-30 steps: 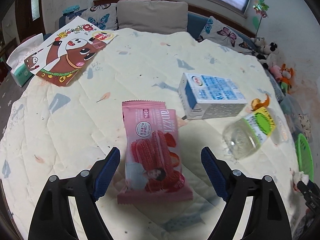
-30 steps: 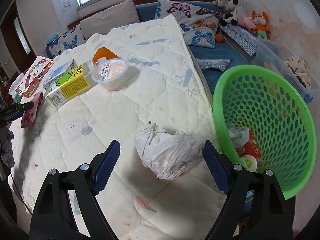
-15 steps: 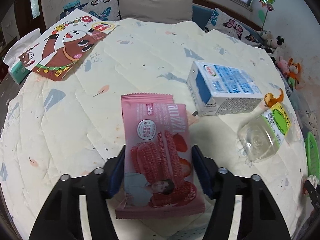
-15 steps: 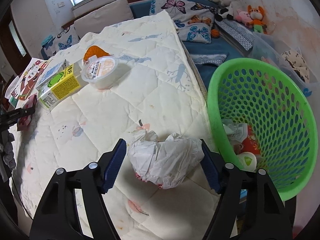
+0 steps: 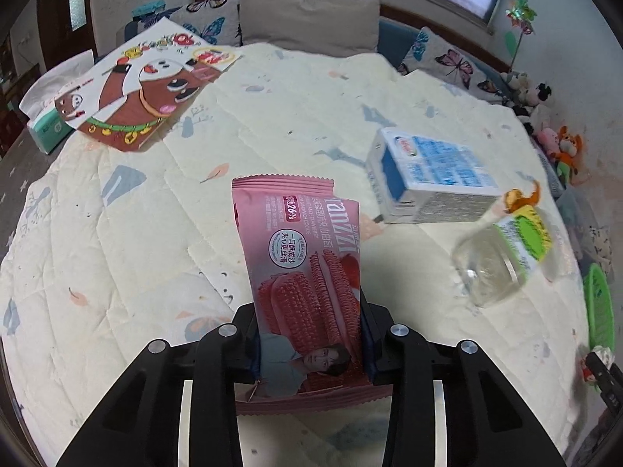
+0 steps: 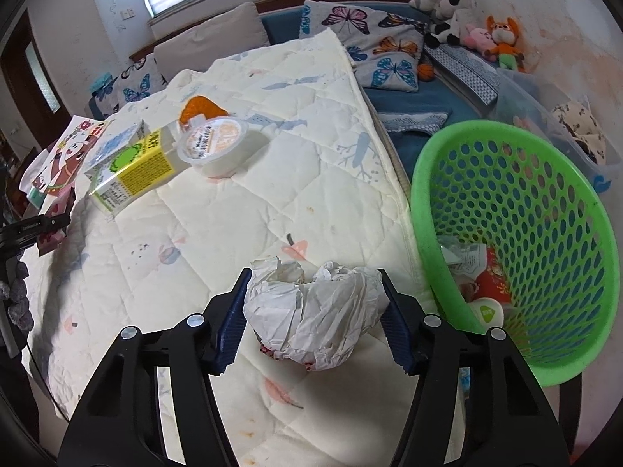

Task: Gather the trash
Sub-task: 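Carry the wrapper and tissue over the green basket and release both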

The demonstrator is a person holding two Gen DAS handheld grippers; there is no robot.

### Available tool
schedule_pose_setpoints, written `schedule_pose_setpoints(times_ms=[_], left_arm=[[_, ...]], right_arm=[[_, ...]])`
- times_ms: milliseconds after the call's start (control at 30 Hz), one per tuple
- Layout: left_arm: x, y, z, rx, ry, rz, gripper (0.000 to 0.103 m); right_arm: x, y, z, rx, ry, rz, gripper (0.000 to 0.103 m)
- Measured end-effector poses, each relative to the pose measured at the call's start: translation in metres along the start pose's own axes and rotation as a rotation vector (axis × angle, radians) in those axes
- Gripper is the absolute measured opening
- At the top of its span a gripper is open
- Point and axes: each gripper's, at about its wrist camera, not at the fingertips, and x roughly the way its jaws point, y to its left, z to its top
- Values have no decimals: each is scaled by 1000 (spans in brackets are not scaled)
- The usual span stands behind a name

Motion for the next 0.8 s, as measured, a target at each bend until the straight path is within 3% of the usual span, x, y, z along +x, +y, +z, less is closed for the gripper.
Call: schedule_pose_setpoints(times_ms=[433, 800], left_arm=[[-64, -56, -8, 120, -91, -136, 35], [-85, -137, -14, 251, -89, -247, 35]], right_arm=[[-31, -5, 5, -7, -66, 7, 62], [-48, -40, 3, 43, -91, -30, 62]])
